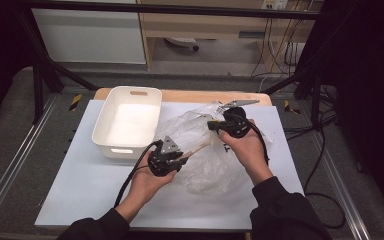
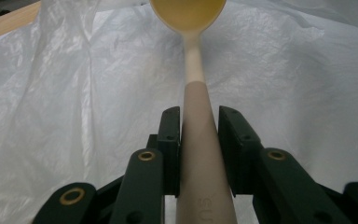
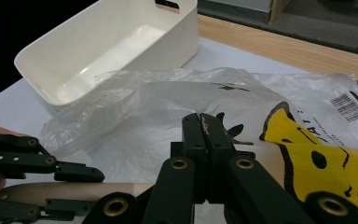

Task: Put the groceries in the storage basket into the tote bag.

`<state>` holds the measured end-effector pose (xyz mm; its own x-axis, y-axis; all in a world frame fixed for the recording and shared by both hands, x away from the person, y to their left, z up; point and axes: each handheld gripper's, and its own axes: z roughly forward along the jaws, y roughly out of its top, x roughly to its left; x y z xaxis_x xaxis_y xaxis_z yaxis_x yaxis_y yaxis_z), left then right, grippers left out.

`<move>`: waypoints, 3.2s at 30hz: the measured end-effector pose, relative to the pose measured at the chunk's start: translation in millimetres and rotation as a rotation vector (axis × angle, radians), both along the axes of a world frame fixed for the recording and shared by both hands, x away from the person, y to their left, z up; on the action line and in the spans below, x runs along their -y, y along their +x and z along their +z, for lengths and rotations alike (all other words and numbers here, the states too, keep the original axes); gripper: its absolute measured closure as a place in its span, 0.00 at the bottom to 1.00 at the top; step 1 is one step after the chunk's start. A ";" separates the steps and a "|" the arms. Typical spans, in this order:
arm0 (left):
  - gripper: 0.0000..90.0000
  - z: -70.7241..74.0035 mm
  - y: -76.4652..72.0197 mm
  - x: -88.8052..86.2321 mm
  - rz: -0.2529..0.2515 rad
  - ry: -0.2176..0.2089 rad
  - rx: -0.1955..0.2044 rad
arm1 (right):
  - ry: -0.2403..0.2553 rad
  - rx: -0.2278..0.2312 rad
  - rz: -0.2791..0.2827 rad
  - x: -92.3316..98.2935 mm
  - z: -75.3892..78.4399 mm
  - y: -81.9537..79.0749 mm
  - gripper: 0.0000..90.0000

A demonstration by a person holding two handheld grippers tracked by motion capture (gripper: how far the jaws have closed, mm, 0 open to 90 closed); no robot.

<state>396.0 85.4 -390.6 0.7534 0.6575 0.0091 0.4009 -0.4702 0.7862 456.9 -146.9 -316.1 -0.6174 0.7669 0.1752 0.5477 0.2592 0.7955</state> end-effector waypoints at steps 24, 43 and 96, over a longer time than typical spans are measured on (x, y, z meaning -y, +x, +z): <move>0.79 -27.7 20.4 37.1 0.022 -0.016 0.018 | 0.004 0.027 0.014 -1.8 14.6 -5.1 1.00; 0.79 -38.3 24.3 56.2 0.025 0.017 0.087 | 0.022 0.041 0.007 2.4 23.3 -5.5 1.00; 0.79 -67.7 58.0 89.0 0.007 0.080 0.075 | 0.012 0.027 0.026 -0.4 17.8 -7.8 1.00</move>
<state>454.0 -3.6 -458.3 0.7439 0.6577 0.1185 0.3456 -0.5303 0.7742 449.1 -146.5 -298.3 -0.6416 0.7486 0.1675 0.5194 0.2632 0.8130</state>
